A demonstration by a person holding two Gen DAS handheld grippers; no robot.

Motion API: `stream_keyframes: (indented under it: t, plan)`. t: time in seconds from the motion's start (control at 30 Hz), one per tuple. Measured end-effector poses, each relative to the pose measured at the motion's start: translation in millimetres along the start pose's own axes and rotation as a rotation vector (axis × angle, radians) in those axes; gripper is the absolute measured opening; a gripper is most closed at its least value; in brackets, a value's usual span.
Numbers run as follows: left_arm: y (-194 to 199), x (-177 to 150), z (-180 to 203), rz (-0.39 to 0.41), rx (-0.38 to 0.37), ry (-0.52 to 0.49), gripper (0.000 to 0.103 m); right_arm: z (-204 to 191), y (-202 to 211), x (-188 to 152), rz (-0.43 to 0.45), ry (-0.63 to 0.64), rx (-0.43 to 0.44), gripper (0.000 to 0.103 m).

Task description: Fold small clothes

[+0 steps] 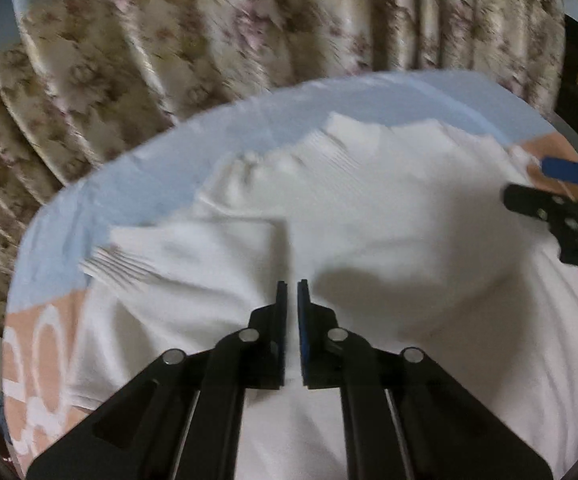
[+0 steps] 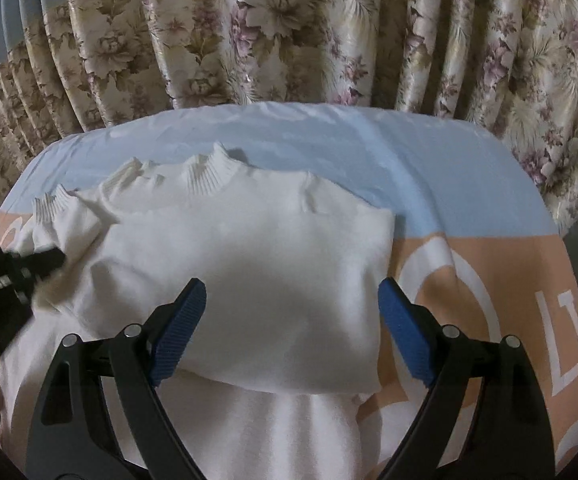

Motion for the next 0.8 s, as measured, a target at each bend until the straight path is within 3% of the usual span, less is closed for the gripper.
stream_keyframes:
  t: [0.1,0.17,0.2,0.4,0.53,0.8]
  plan:
    - [14,-2,3,0.023,0.005,-0.009,0.012,-4,-4,-2,-0.011,0.000,0.011,0.087]
    - [26,-4,-7,0.045,0.034,0.003,0.047,-11,-3,1,-0.003,0.002,0.035,0.086]
    - [33,-3,-18,0.057,0.078,0.009,0.051,-16,-3,3,0.004,0.010,0.051,0.086]
    - [37,-20,-98,0.002,0.246,0.078,0.052,-83,-2,21,0.035,0.147,0.163,0.086]
    - [27,-41,-147,-0.061,0.258,0.182,0.052,-142,-6,30,0.050,0.257,0.256,0.082]
    - [22,-64,-171,-0.078,0.184,0.304,0.052,-226,-25,28,-0.022,0.359,0.402,0.076]
Point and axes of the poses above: each gripper's, at about its wrist camera, not at the fingertips, and y roughly against the way its jaws point, z to its right, x to its top, the point moved 3 cm from there along -y, roughly the way its jaws point, and after that the axes turned 8 degrees about z, right-handed, at the moved point
